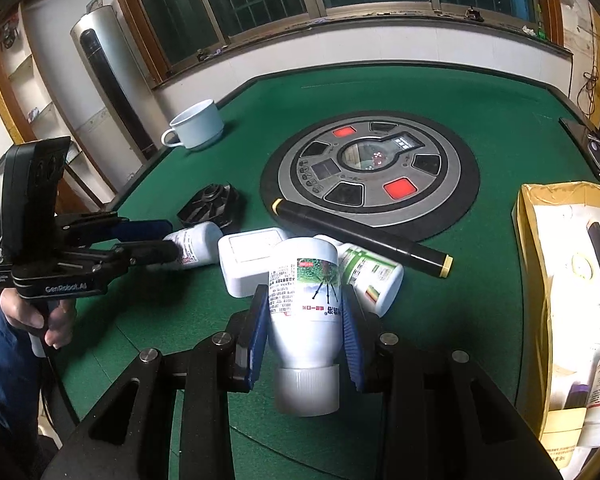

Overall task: Organize rigid objects
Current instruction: 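Grasp a white medicine bottle with the left tool, then lift both held bottles and carry them toward the tray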

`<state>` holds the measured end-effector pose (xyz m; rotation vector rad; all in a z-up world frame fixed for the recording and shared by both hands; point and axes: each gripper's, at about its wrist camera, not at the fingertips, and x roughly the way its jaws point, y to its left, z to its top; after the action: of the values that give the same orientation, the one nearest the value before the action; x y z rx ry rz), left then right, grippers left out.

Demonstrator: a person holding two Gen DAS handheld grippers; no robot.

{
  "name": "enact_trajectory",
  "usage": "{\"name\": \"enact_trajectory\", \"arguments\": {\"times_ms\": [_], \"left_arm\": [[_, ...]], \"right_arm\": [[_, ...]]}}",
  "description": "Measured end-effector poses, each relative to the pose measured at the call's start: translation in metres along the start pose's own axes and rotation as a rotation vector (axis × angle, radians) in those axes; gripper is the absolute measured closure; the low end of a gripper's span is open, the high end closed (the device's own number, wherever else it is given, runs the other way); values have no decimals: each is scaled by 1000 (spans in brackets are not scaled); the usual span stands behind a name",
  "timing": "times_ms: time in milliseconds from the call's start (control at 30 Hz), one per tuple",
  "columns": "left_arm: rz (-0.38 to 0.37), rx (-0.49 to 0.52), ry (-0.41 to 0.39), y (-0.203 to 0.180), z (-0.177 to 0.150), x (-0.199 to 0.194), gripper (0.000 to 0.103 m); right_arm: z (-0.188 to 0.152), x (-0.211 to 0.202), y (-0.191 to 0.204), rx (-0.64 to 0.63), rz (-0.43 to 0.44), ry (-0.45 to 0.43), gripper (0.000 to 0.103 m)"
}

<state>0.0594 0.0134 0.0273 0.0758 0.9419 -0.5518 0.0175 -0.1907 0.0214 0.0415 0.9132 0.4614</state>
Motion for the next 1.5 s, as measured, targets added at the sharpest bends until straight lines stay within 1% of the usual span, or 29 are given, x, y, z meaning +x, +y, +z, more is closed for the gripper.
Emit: {"name": "enact_trajectory", "arguments": {"times_ms": [100, 133, 233, 333, 500, 700, 767, 833, 933, 1033, 1133, 1333, 1500], "left_arm": [[-59, 6, 5, -11, -7, -2, 68], [-53, 7, 9, -17, -8, -2, 68], [-3, -20, 19, -24, 0, 2, 68], [18, -51, 36, -24, 9, 11, 68], [66, -69, 82, -27, 17, 33, 68], [99, -78, 72, -30, 24, 45, 68], [113, -77, 52, -31, 21, 45, 68], [146, -78, 27, -35, 17, 43, 68], [156, -125, -10, -38, 7, 37, 69], [135, -190, -48, -41, -4, 24, 69], [120, -240, -115, -46, -17, 6, 69], [107, -294, -182, -57, -30, -7, 69], [112, -306, -227, -67, -37, -13, 68]], "right_arm": [[0, 1, -1, 4, 1, 3, 73], [0, 0, 0, 4, 1, 2, 73], [-1, 2, 1, -1, 5, 9, 73], [-2, 4, 2, -8, 5, 15, 73], [-2, 5, 3, -13, 4, 21, 73], [-3, 7, 4, -20, 1, 30, 73], [-3, 8, 4, -21, -2, 33, 73], [-3, 8, 3, -21, -4, 34, 73], [-3, 8, 3, -21, -7, 33, 73], [-3, 7, 3, -21, -7, 33, 73], [-3, 6, 3, -20, -7, 31, 73], [-5, 2, 10, -36, 0, 20, 73], [-8, -3, 17, -49, 5, 2, 73]]}}
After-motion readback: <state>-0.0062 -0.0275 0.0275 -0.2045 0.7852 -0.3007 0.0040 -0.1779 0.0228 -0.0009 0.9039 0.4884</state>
